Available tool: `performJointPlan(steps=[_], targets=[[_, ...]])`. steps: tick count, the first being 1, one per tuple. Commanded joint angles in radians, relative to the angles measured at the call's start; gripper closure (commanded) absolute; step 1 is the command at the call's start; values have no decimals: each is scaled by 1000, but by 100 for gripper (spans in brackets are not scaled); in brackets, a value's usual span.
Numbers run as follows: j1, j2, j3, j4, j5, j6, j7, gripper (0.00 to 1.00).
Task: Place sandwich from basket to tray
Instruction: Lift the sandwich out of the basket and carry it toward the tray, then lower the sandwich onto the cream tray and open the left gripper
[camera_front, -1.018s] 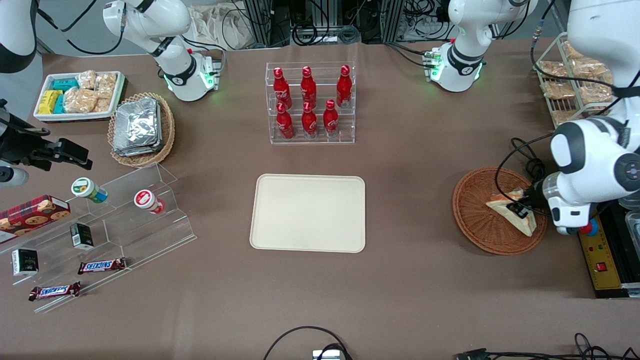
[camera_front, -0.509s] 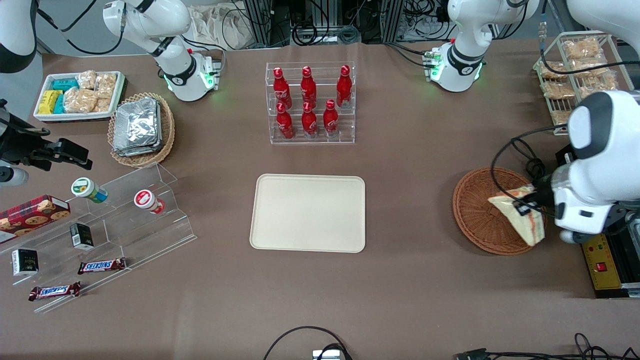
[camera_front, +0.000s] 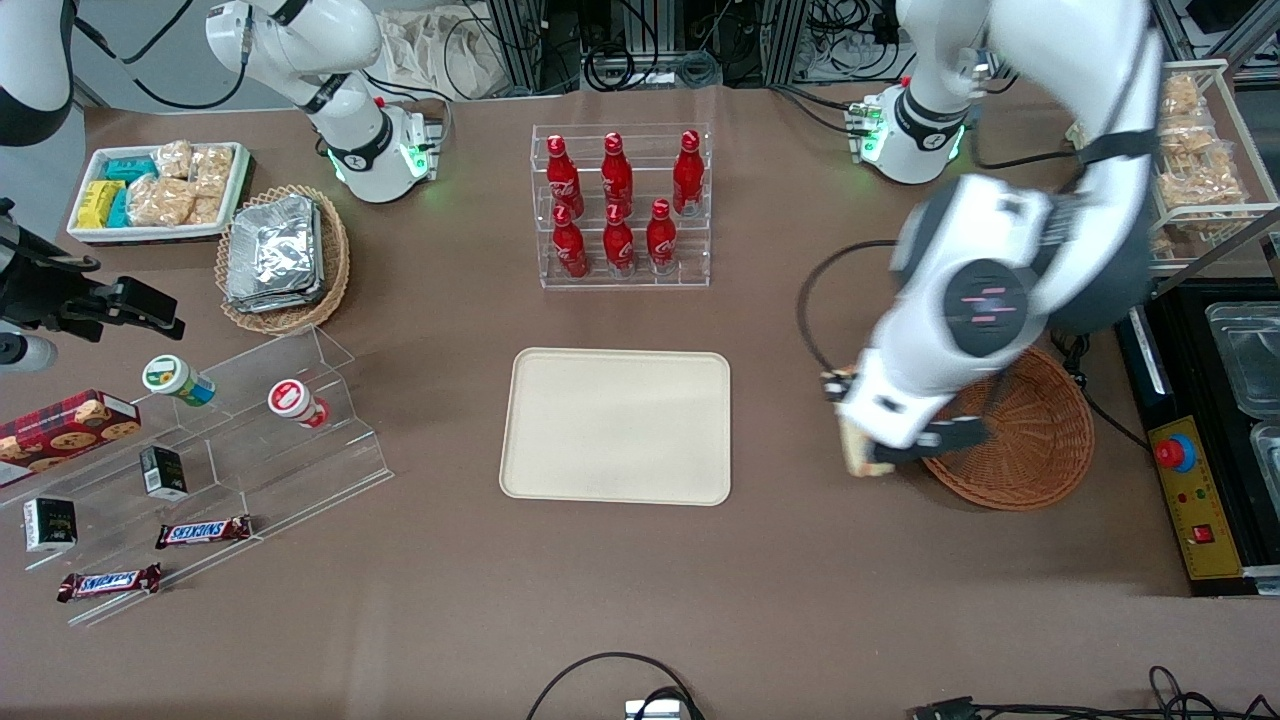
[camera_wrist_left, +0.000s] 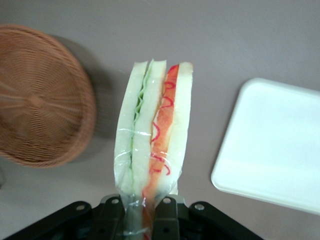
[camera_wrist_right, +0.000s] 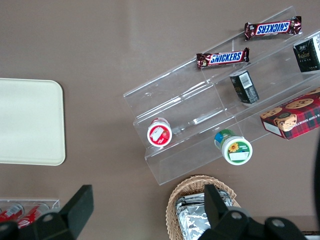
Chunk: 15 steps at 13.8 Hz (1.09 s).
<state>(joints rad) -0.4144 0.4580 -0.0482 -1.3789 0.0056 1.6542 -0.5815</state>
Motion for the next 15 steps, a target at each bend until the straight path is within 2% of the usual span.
performJointPlan(steps=[1,3,9,12,15], targets=[[-72,146,1,121,-48,42,-1,100],[-98,204,-19,130,-105,142,-38,100],[-167,336,-42,106,-107,259,-66,100],[-172,340,-47,69,-105,259,-52,100],[-172,358,-47,50,-105,268,-50,92]])
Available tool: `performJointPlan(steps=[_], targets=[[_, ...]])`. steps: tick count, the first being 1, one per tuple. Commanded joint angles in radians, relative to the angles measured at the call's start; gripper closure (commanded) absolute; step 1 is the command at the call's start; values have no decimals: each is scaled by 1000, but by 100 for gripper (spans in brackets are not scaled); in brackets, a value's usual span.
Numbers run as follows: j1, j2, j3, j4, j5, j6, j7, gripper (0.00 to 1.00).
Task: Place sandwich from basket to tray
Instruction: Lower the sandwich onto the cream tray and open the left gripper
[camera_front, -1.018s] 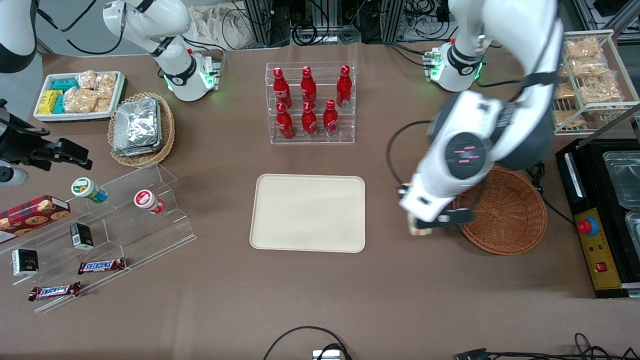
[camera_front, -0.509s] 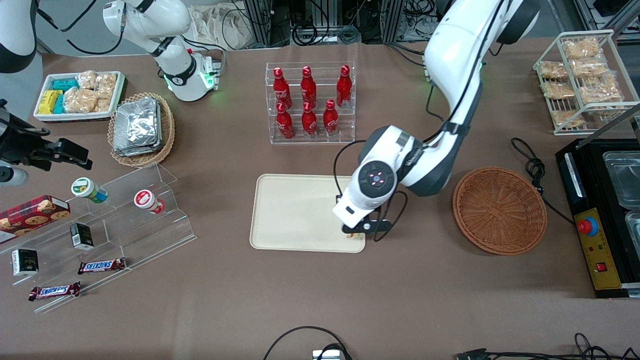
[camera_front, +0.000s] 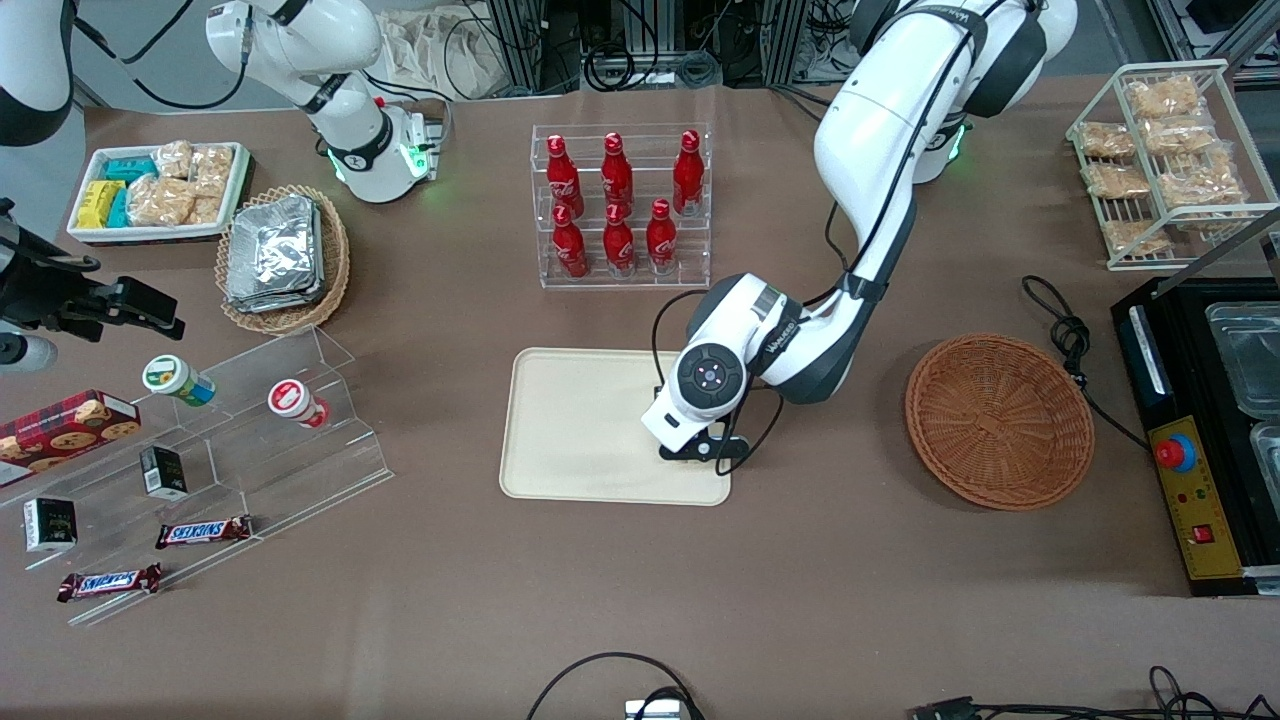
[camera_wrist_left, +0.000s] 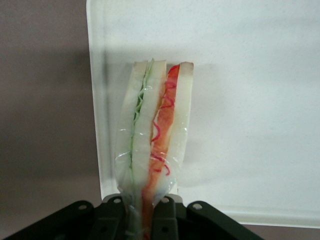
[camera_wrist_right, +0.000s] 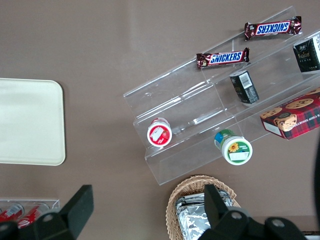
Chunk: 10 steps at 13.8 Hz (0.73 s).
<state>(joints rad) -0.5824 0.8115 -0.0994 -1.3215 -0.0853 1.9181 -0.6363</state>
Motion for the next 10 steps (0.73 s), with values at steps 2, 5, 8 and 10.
performJointPlan(steps=[2,5,8,10], targets=[[-4,15,4,-8,-14,18,1,78],[-1,-1,6,-5,-10,7,-8,0],[10,-58,7,-7,-8,-23,-11,0],[12,-113,15,-8,2,-114,-25,0]])
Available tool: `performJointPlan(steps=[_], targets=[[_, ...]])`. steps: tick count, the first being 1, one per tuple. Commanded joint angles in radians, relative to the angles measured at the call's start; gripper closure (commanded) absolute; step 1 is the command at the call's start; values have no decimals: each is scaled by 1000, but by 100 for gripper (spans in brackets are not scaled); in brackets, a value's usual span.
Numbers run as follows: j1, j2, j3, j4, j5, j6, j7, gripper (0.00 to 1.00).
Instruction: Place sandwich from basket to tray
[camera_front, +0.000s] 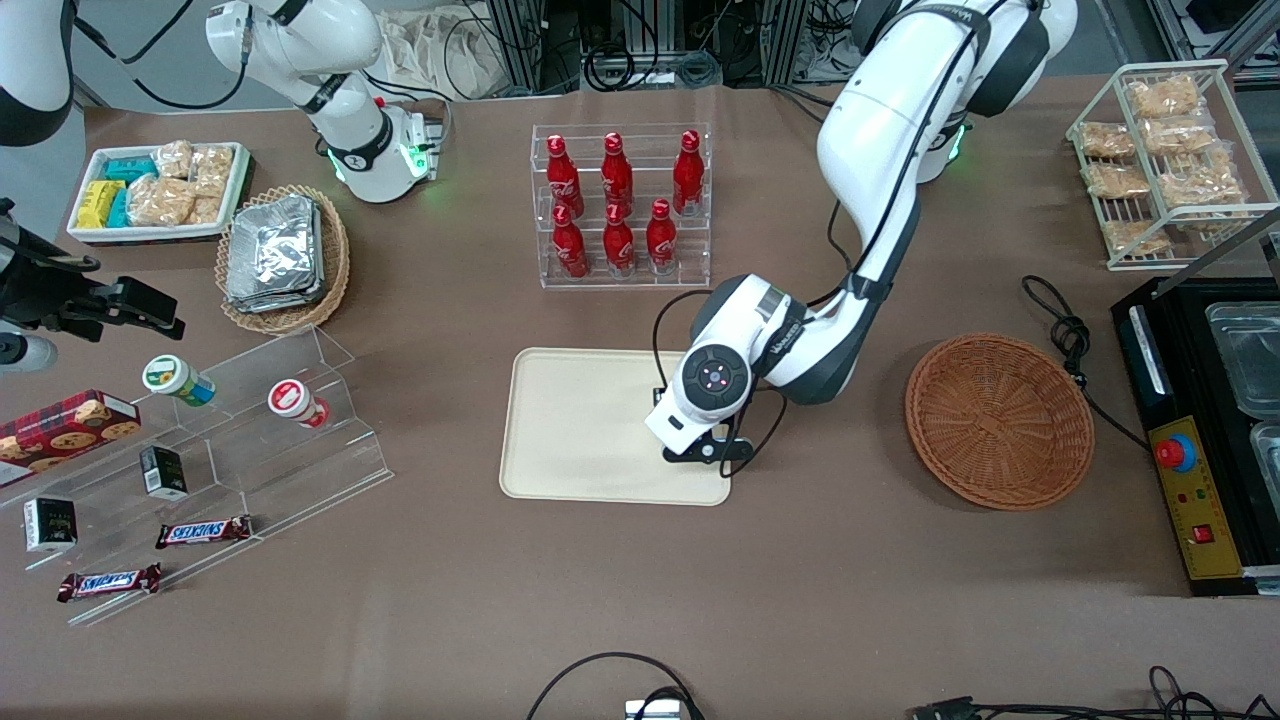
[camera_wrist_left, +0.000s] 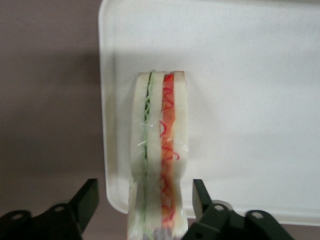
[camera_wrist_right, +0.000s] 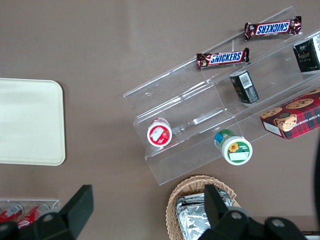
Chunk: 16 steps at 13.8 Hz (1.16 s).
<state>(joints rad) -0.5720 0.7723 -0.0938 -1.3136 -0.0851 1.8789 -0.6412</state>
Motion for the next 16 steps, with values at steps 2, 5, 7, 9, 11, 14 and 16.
performJointPlan(steps=[2,5,7,9,11,14,16], targets=[[15,-175,40,-92,7,-103,-17,0],[63,-377,60,-299,49,-93,29,0],[116,-506,60,-438,82,-72,67,0],[199,-600,60,-527,74,-49,174,0],[283,-642,60,-521,73,-84,237,0],[443,-641,62,-419,70,-200,403,0],[513,-602,62,-307,82,-260,460,0]])
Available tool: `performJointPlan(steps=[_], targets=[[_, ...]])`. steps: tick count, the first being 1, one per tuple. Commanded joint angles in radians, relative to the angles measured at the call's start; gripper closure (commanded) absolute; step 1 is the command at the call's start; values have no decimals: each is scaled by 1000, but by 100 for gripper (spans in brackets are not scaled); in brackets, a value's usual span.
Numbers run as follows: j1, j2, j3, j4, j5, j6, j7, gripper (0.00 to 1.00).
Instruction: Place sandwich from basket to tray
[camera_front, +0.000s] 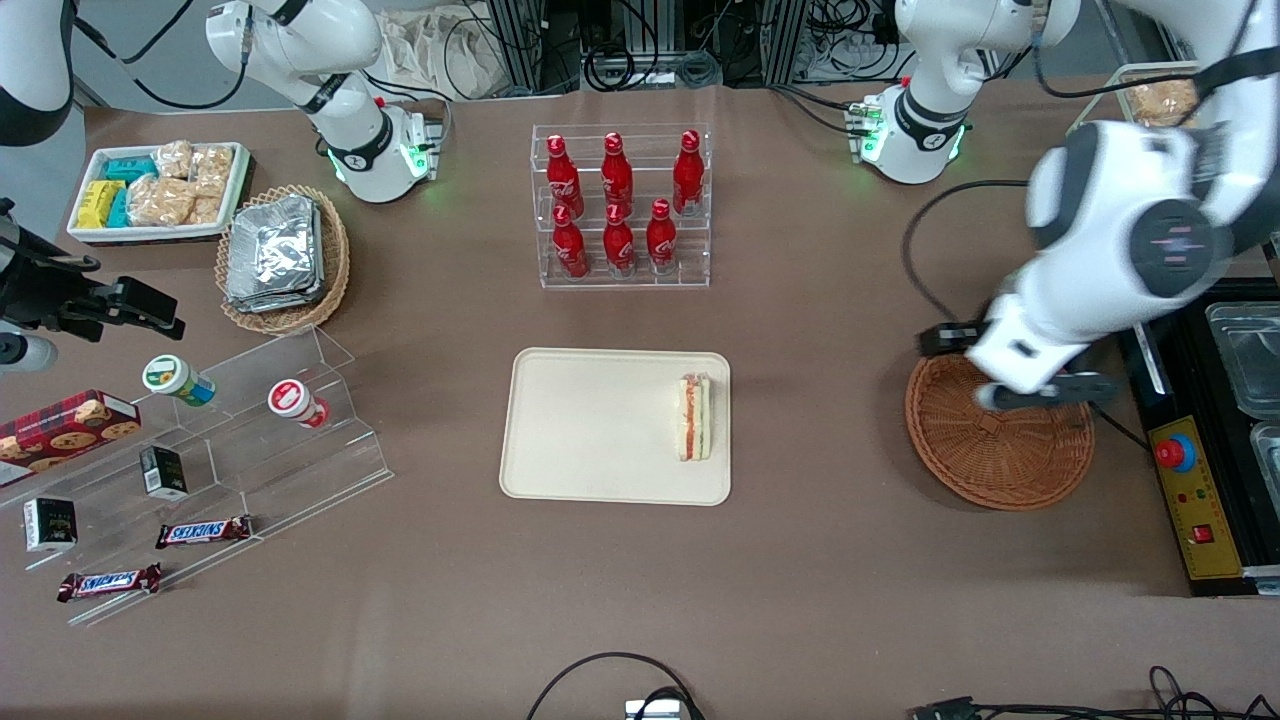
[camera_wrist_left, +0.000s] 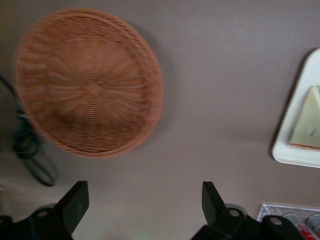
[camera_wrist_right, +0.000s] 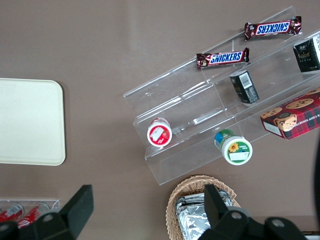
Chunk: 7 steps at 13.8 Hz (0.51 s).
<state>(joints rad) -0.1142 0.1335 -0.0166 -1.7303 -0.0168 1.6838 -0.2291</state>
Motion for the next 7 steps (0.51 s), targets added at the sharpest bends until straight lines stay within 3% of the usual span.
performJointPlan(steps=[1,7], targets=[[91,55,-16,151,14,-82,68,0],[128,133,0,296,12,-82,51,0]])
